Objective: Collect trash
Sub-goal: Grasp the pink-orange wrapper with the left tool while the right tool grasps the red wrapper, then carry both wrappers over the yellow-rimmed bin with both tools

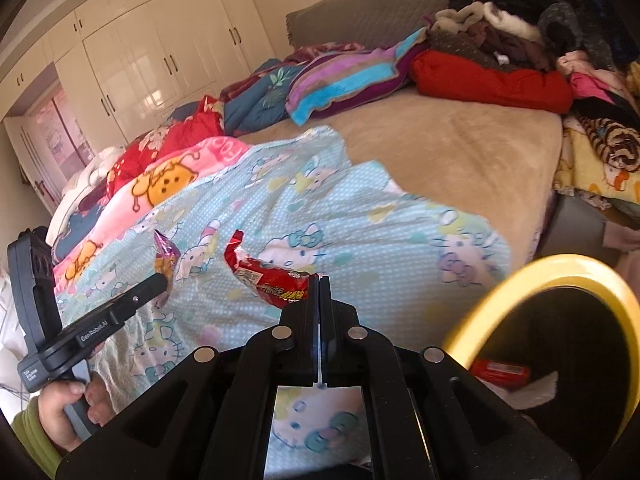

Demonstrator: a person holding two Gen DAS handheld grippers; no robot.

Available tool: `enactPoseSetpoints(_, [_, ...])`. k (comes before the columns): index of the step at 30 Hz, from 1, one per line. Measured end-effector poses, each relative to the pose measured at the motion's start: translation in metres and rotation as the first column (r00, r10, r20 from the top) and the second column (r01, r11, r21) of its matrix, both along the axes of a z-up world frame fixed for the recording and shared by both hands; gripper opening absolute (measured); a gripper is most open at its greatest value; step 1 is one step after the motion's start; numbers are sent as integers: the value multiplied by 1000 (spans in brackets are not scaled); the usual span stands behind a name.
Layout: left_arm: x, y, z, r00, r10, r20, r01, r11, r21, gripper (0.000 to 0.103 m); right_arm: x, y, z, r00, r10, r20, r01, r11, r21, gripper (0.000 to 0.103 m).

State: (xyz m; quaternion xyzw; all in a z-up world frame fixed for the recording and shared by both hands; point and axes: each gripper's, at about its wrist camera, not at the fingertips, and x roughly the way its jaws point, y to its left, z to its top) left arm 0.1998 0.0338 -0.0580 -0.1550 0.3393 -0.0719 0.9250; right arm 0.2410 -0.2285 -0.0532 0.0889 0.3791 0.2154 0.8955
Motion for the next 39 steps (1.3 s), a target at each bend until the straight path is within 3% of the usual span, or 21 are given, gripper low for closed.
enactPoseSetpoints(7, [-12,-31,19,997,-65,39,65,998,-4,5,-25,-48,13,998,-64,9,63,998,28,1])
enactPoseSetpoints(17, [-29,-84,45,978,-183,97,183,983,13,5,-61,-106,26,989,-141,41,141,990,0,1])
enactPoseSetpoints(39, [-55,-170,61,918,-377,123,370,926,77,5,-100,-191,25,954,-297,49,299,953,-55,1])
